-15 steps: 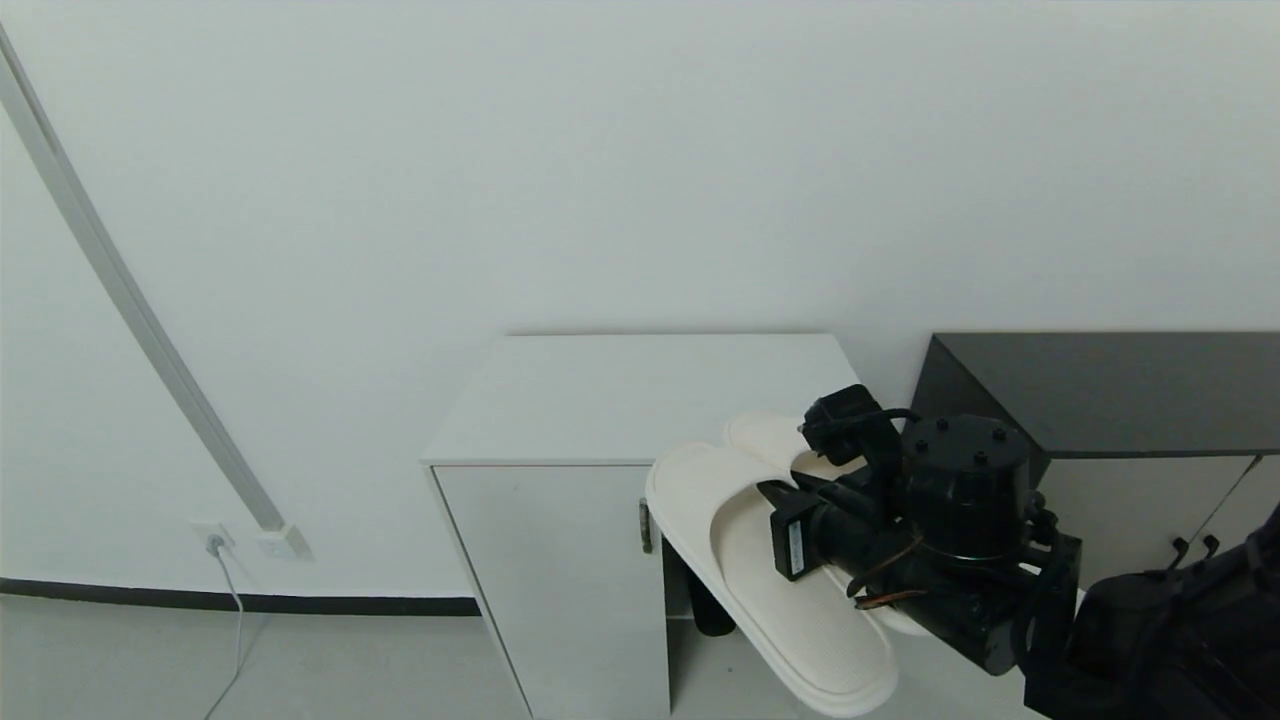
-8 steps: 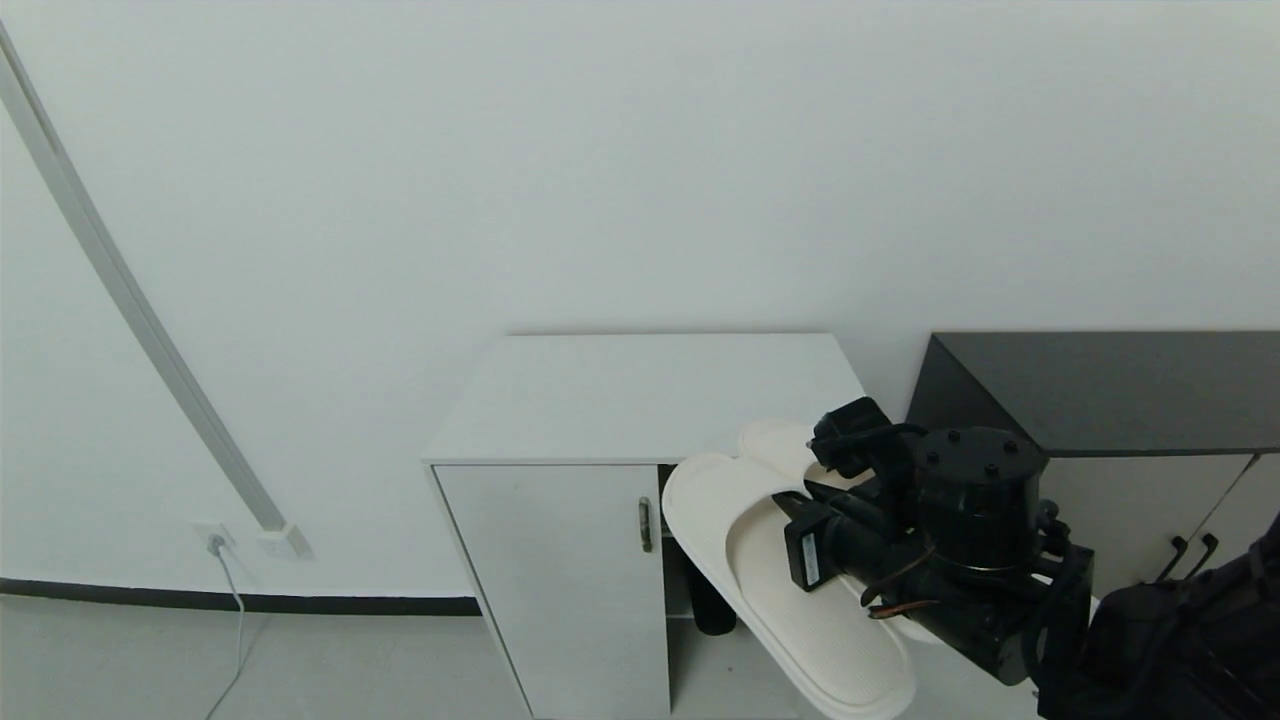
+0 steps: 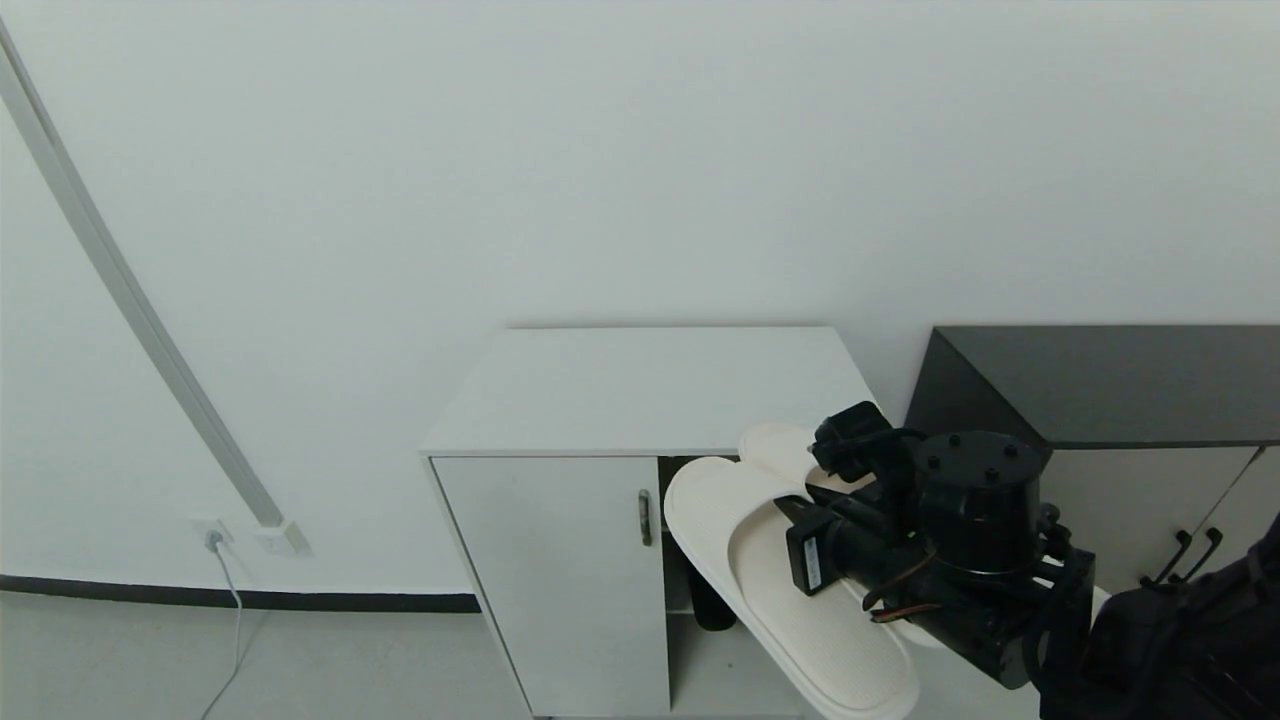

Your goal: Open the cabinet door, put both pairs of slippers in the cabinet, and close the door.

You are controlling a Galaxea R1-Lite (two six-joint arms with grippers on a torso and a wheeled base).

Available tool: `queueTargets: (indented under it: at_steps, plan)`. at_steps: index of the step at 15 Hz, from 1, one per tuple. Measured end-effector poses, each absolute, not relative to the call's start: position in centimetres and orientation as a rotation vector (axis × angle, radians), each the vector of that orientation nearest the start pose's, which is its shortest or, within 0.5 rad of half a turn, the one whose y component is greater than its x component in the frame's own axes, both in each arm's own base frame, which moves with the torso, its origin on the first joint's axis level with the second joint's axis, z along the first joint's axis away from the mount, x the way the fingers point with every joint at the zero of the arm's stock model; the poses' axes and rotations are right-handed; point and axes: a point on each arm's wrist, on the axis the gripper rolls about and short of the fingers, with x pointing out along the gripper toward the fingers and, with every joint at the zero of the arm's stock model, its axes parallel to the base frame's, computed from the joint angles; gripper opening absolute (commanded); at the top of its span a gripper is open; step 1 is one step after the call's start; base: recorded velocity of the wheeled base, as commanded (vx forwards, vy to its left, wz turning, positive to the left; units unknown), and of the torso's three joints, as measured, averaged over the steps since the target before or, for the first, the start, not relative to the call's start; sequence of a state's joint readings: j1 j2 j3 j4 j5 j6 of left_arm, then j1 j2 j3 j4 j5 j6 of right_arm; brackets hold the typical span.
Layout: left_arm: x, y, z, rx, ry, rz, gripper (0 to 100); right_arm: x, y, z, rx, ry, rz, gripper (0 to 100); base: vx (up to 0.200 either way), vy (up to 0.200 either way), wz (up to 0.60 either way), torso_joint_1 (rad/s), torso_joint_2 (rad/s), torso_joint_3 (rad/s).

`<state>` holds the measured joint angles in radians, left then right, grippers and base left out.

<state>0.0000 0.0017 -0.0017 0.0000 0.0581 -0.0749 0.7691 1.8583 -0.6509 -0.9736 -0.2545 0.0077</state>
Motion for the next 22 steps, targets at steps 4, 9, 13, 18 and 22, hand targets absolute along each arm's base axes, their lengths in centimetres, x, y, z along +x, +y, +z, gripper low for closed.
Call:
queueTargets:
  at_steps: [4,9,13,18,22]
  plan:
    - [-2.28,0.13,7.6,-0.075,-0.002,0.058,0,22.81,21.74,12.55,-0.112,0.214,0.52,0,0.0,0.0,0.0,-0.167,0.38,0.215]
    - [-2.28,0.13,7.59,-0.075,-0.002,0.058,0,22.62,21.65,12.4,-0.11,0.207,0.522,0,0.0,0.0,0.0,-0.208,0.49,0.286]
    - [-2.28,0.13,7.6,-0.075,-0.002,0.058,0,22.48,21.53,12.0,-0.127,0.22,0.525,0,0.0,0.0,0.0,-0.223,0.55,0.323]
    - [-2.28,0.13,7.6,-0.077,-0.002,0.058,0,22.47,21.52,11.86,-0.127,0.224,0.525,0,0.0,0.0,0.0,-0.195,0.52,0.318]
    - [-2.28,0.13,7.6,-0.079,-0.002,0.058,0,22.52,21.45,11.81,-0.126,0.226,0.523,0,0.0,0.0,0.0,-0.17,0.5,0.325]
